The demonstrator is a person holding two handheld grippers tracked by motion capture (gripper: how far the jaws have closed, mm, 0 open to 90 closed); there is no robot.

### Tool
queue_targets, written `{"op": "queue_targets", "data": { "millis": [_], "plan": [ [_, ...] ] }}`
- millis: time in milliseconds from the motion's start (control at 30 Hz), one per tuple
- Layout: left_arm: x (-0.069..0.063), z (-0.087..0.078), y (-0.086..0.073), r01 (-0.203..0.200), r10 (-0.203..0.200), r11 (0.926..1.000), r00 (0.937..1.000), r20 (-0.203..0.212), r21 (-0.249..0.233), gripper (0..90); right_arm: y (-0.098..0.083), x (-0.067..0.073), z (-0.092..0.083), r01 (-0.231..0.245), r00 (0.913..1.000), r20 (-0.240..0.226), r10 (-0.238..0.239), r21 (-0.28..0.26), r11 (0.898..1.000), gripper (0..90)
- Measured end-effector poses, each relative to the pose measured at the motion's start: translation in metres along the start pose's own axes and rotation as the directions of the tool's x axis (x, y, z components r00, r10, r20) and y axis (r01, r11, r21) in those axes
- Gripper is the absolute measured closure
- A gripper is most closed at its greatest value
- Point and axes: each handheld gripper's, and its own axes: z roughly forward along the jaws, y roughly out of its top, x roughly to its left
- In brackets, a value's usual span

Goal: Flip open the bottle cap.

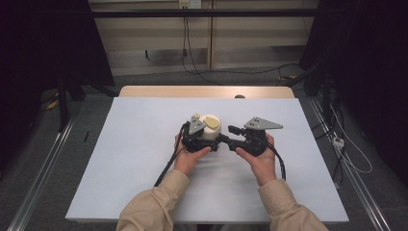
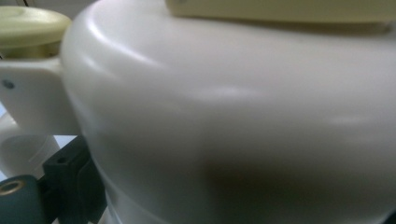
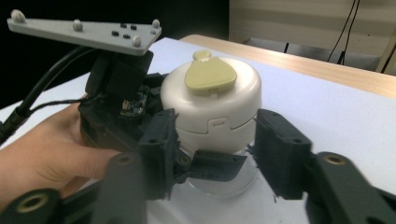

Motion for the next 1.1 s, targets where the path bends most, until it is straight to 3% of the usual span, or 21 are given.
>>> {"op": "queue_targets", "data": {
  "millis": [233,367,1100],
  "plan": [
    [0.0,0.0,0.0,0.003,-0.003,1.0,1.0,0.001,-0.002,4.8,0.003,0.001,0.003,0.027,0.9994,-0.022,-0.026,0.01,1.0,78.4],
    [0.0,0.0,0.0,0.004,-0.004,1.0,1.0,0.002,-0.002,4.8,0.005,0.001,0.006,0.027,0.9986,-0.047,-0.026,0.019,0.999,89.4],
    [0.0,0.0,-0.001,0.008,-0.008,1.0,1.0,0.001,0.0,4.8,0.014,0.002,0.018,0.059,0.9982,-0.015,-0.059,0.055,0.997,90.0]
  ]
}}
